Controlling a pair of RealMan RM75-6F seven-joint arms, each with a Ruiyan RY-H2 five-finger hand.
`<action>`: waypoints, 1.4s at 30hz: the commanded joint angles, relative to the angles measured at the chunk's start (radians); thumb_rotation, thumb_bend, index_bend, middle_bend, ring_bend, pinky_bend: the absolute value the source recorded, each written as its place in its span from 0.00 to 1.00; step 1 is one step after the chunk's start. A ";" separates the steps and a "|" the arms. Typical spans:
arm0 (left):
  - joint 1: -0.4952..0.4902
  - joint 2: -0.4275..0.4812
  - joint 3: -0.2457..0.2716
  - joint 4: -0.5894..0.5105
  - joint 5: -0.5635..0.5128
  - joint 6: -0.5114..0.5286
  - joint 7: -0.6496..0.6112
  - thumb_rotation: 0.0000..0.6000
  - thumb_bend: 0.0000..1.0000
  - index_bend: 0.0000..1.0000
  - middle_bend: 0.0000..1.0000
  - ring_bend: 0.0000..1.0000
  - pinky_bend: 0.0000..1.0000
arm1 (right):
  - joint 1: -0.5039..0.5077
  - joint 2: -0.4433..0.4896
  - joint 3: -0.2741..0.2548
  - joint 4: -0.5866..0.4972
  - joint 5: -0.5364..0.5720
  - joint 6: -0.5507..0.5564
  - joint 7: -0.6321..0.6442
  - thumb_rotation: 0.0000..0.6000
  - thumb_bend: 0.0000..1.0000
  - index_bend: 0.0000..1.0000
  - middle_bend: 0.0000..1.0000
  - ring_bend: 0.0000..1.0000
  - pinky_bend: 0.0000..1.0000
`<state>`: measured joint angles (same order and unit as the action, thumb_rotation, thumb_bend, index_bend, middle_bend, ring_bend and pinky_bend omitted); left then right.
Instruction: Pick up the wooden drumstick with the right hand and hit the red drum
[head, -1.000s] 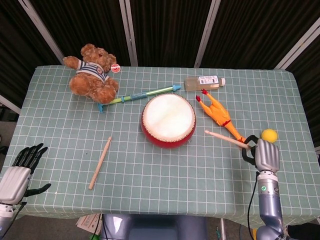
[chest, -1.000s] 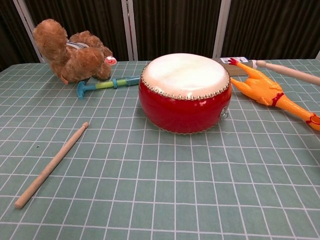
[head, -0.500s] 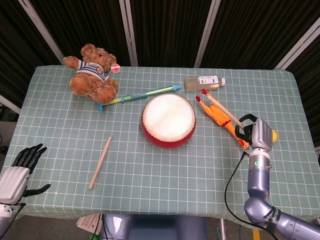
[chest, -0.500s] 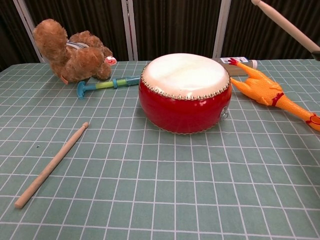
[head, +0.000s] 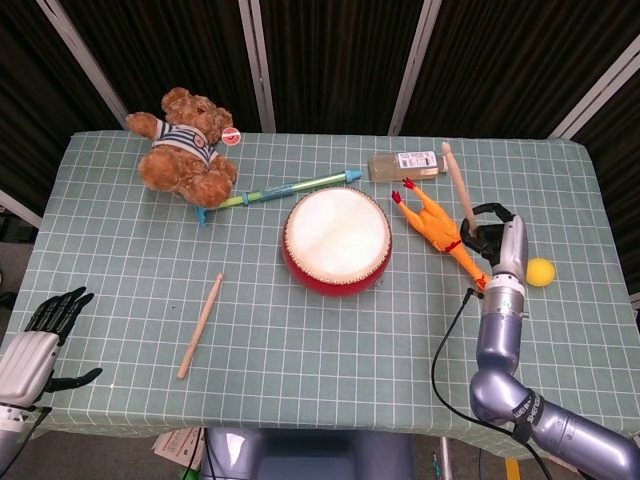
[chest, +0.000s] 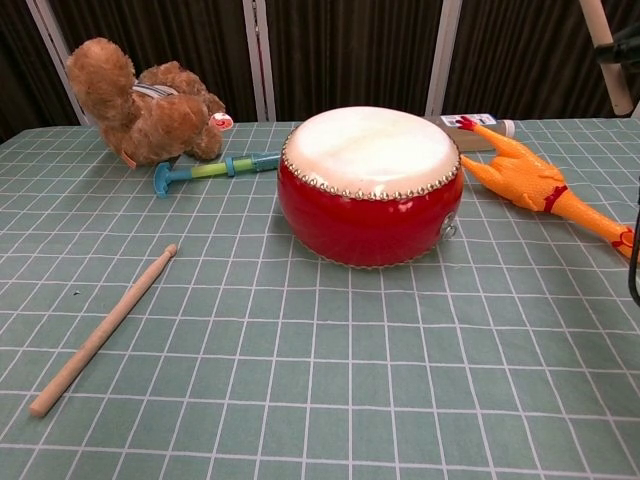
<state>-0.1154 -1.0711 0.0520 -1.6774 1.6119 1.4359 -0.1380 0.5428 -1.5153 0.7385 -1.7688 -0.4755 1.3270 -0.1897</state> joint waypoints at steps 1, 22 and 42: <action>0.000 -0.001 -0.001 0.000 0.000 0.001 0.000 1.00 0.00 0.00 0.00 0.00 0.00 | 0.033 -0.024 -0.068 0.048 -0.065 0.002 -0.037 1.00 0.67 1.00 1.00 1.00 0.92; 0.008 0.005 0.004 -0.007 0.009 0.015 -0.020 1.00 0.00 0.00 0.00 0.00 0.00 | 0.188 -0.196 -0.504 0.577 -0.557 -0.015 -0.582 1.00 0.67 1.00 1.00 1.00 0.92; 0.006 0.005 0.005 -0.017 0.001 0.001 -0.006 1.00 0.00 0.00 0.00 0.00 0.00 | 0.057 -0.097 -0.038 0.095 -0.188 0.087 -0.128 1.00 0.67 1.00 1.00 1.00 0.92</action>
<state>-0.1099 -1.0659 0.0567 -1.6942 1.6125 1.4367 -0.1446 0.6260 -1.6231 0.6380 -1.6049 -0.7527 1.4128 -0.3775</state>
